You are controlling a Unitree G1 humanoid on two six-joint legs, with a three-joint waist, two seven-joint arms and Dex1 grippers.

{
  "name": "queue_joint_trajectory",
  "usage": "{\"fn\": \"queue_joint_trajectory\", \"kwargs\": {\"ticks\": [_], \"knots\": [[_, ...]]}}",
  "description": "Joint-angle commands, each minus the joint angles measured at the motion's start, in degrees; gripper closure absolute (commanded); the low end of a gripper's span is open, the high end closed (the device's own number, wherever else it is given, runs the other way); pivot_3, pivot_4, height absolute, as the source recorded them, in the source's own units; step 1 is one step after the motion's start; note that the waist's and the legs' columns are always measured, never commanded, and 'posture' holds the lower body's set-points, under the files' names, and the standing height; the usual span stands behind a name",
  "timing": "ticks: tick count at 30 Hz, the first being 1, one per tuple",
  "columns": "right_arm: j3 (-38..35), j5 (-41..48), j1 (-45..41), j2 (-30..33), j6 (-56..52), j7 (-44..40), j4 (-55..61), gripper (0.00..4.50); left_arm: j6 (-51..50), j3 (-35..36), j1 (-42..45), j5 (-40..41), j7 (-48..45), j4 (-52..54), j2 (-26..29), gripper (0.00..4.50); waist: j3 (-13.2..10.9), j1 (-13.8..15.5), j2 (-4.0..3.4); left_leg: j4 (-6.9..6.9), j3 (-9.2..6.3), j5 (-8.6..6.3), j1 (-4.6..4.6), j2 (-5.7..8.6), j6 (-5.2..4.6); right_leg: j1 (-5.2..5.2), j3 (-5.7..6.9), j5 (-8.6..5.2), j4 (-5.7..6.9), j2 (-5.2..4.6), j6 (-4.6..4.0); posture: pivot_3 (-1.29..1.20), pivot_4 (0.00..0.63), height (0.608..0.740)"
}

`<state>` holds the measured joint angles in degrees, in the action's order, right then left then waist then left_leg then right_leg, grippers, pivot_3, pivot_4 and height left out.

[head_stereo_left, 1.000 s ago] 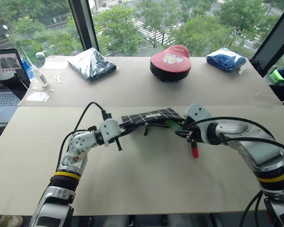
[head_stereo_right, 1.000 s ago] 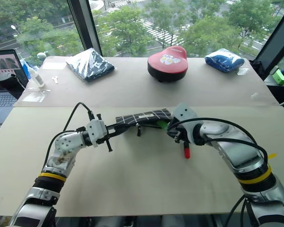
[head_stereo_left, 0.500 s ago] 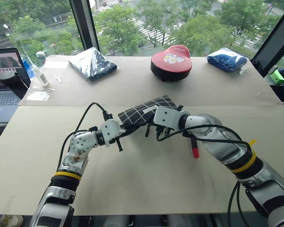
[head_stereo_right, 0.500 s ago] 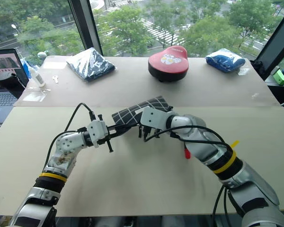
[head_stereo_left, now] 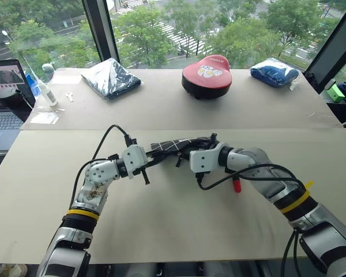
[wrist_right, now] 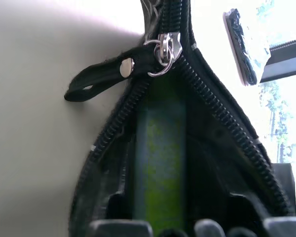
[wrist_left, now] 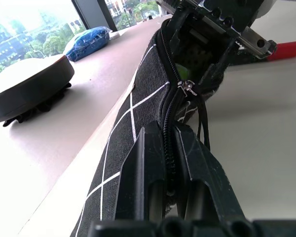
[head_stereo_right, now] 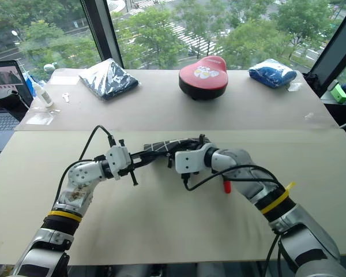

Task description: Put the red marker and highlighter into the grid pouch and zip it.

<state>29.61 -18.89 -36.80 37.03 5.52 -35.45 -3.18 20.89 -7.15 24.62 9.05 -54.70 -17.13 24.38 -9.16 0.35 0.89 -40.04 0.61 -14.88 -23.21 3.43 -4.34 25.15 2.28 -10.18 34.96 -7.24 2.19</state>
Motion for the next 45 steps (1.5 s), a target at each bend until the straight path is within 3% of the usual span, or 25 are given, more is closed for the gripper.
{"fn": "queue_joint_trajectory", "kwargs": {"ticks": [1,8,11,14,19,22,26,33,45], "knots": [[-5.09,2.74,-0.08,0.17,-0.05,-1.98,0.47,1.23,0.60,1.30,0.70,1.37,0.50,0.61,-0.39,4.50,0.00,0.02,0.00,0.00,0.00,0.00,0.00,0.00,0.00,0.00,0.00,0.00,0.00,0.00,0.00,0.00,0.150,0.740],[-18.47,21.17,0.90,3.48,-15.03,-14.40,8.66,1.23,-1.04,2.94,1.17,2.32,1.97,-0.56,-1.43,4.50,0.00,0.35,0.00,-0.01,-0.01,-0.03,-0.01,-0.02,-0.06,-0.02,0.00,0.00,-0.01,0.00,0.00,0.00,0.150,0.740],[-25.05,36.31,4.64,8.88,-33.50,-23.26,16.94,1.23,-0.38,2.94,1.12,1.99,1.92,-1.22,-1.47,4.50,0.00,0.67,0.00,0.00,-0.03,-0.13,-0.01,-0.04,-0.22,-0.04,0.02,0.00,-0.03,0.00,0.00,0.00,0.150,0.740],[-32.65,48.69,12.18,14.48,-43.65,-28.86,23.39,1.23,0.07,2.80,0.92,1.64,1.94,-1.51,-1.53,4.50,0.00,1.01,0.01,-0.01,-0.12,-0.29,-0.07,-0.07,-0.48,-0.04,0.06,0.01,-0.10,-0.08,-0.01,0.00,0.150,0.740],[-33.03,42.92,18.63,14.52,-49.65,-16.38,26.90,1.23,0.07,2.79,0.75,1.51,2.13,-1.37,-1.64,4.50,0.00,0.60,0.01,-0.02,-0.09,-0.36,-0.02,-0.09,-0.56,-0.05,-0.02,0.01,-0.08,-0.19,-0.01,0.00,0.150,0.740],[-32.52,40.53,15.69,9.32,-61.50,-4.23,25.96,1.23,0.12,2.70,0.49,1.57,1.94,-1.27,-1.62,4.50,0.00,0.45,0.01,-0.02,-0.08,-0.28,-0.01,-0.11,-0.43,0.00,-0.02,0.01,0.02,-0.17,-0.02,0.00,0.150,0.740],[-33.62,39.47,14.45,5.13,-71.85,4.01,27.14,1.23,0.19,2.44,0.45,1.54,1.55,-1.45,-1.56,4.50,0.00,0.77,0.01,-0.02,-0.08,-0.22,-0.07,-0.13,-0.34,0.04,0.00,0.04,0.02,-0.17,-0.07,0.00,0.150,0.740],[-33.53,39.65,14.63,3.56,-78.90,8.96,29.78,1.23,0.50,2.23,0.70,1.22,1.46,-2.12,-1.73,4.50,0.00,1.05,0.01,-0.04,-0.08,-0.24,-0.11,-0.04,-0.37,0.04,0.00,0.04,-0.04,-0.20,-0.06,0.00,0.150,0.740],[-31.59,39.74,17.50,0.64,-80.29,11.83,29.07,1.23,-0.48,2.39,1.04,1.34,1.83,-1.16,-1.96,4.50,0.00,0.89,0.01,-0.03,-0.08,-0.26,-0.08,-0.04,-0.44,0.00,0.04,0.04,-0.01,-0.12,-0.06,0.00,0.150,0.740]]}}
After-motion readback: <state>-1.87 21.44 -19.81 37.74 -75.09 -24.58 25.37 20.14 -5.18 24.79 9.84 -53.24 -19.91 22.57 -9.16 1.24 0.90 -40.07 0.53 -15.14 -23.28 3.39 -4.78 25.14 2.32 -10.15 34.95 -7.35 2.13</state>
